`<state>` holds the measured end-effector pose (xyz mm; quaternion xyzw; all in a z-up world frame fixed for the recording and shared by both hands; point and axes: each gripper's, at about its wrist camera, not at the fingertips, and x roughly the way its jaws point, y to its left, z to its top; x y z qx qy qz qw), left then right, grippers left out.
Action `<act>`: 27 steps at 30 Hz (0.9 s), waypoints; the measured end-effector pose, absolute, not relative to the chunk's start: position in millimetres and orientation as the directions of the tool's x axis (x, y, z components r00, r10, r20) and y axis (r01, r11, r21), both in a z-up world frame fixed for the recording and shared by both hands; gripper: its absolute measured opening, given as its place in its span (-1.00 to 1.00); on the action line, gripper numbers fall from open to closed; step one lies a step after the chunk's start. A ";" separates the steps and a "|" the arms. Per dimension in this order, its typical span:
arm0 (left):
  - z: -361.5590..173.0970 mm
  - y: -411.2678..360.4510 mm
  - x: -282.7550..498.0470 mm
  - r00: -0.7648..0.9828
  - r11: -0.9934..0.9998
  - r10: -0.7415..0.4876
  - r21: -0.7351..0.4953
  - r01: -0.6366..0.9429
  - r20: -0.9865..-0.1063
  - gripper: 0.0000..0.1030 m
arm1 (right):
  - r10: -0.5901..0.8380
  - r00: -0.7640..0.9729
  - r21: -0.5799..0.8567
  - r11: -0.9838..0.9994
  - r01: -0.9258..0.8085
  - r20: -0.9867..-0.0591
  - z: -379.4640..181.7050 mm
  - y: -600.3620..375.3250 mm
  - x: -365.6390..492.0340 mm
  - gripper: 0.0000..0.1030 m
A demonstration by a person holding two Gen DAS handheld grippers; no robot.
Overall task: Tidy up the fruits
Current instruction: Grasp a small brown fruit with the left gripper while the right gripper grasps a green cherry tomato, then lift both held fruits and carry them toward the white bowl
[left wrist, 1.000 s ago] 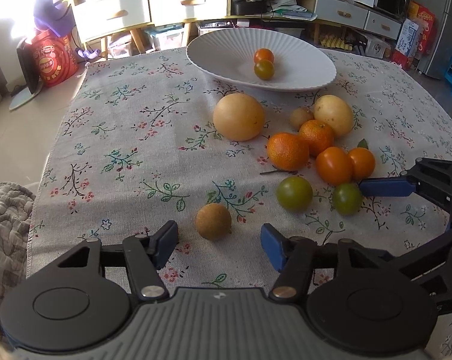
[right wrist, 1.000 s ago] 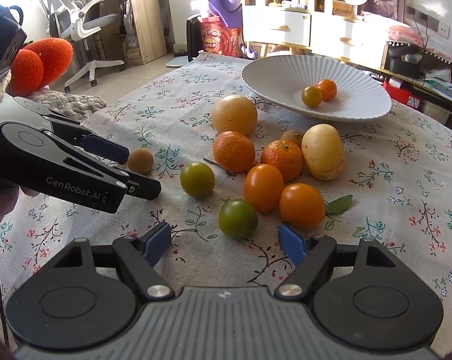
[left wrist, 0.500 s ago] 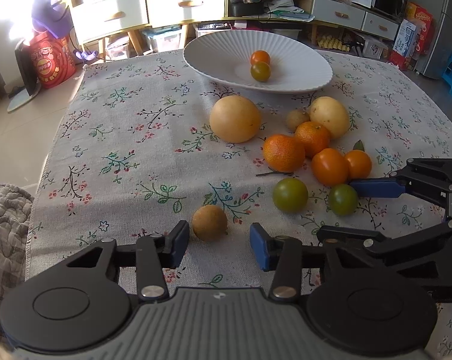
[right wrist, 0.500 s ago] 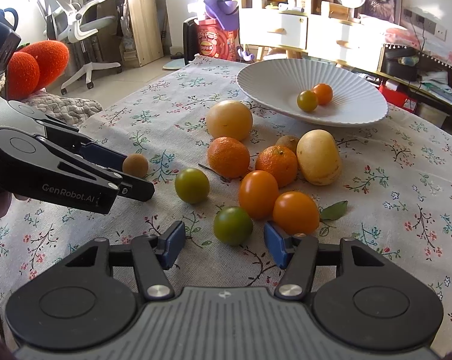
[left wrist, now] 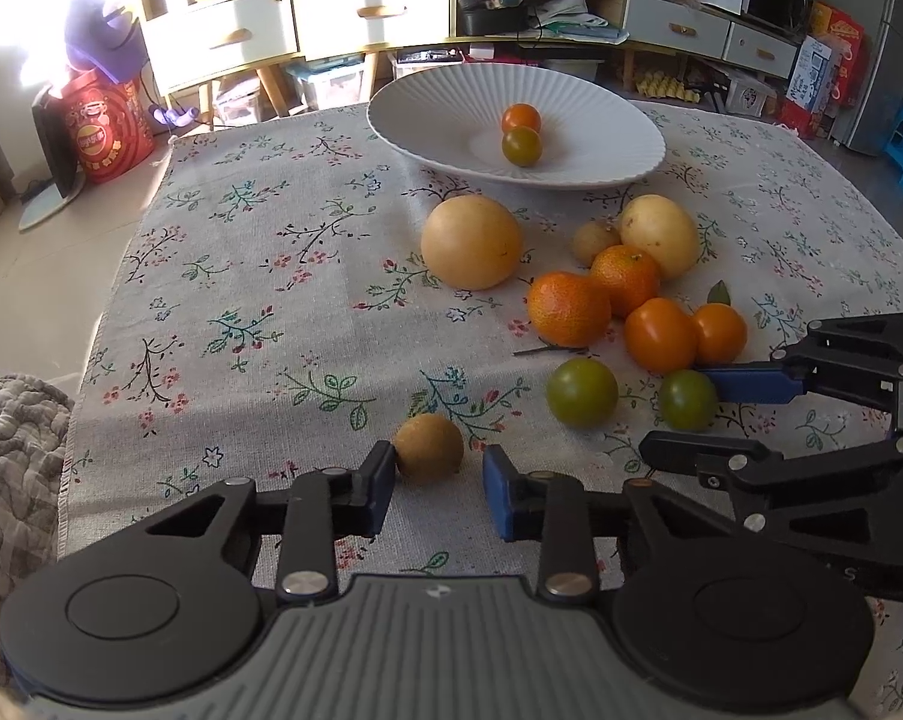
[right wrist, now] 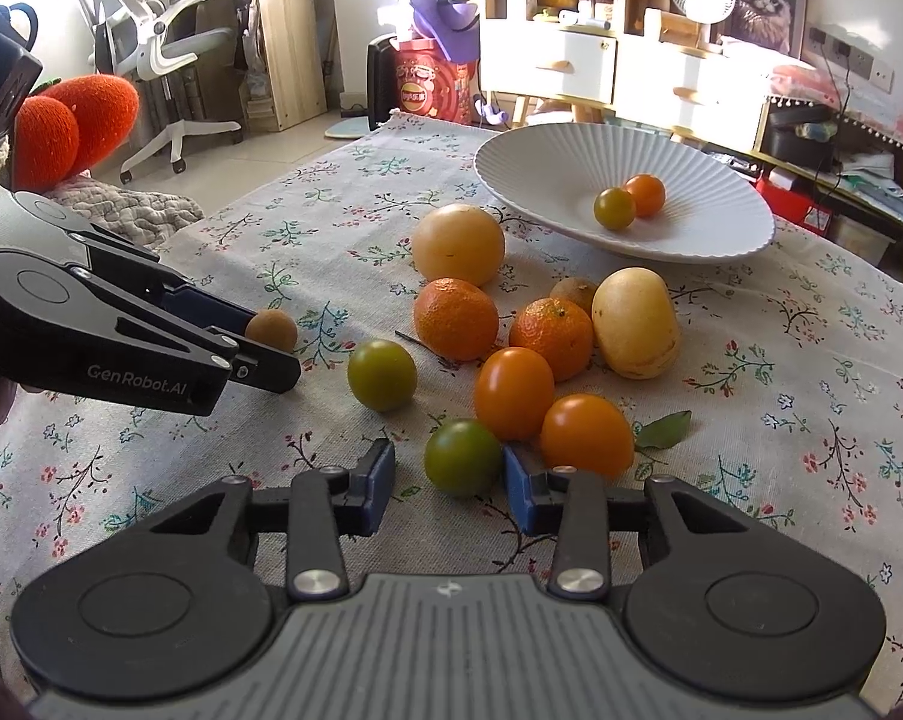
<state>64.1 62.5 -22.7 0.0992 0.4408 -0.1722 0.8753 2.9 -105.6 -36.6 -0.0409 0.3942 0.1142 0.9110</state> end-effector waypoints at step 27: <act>-13.2 63.4 64.5 0.584 0.925 -0.212 0.032 0.379 -0.784 -1.00 | 0.208 0.668 0.023 0.961 -0.275 -0.715 -26.3 -99.7 1.8 -0.53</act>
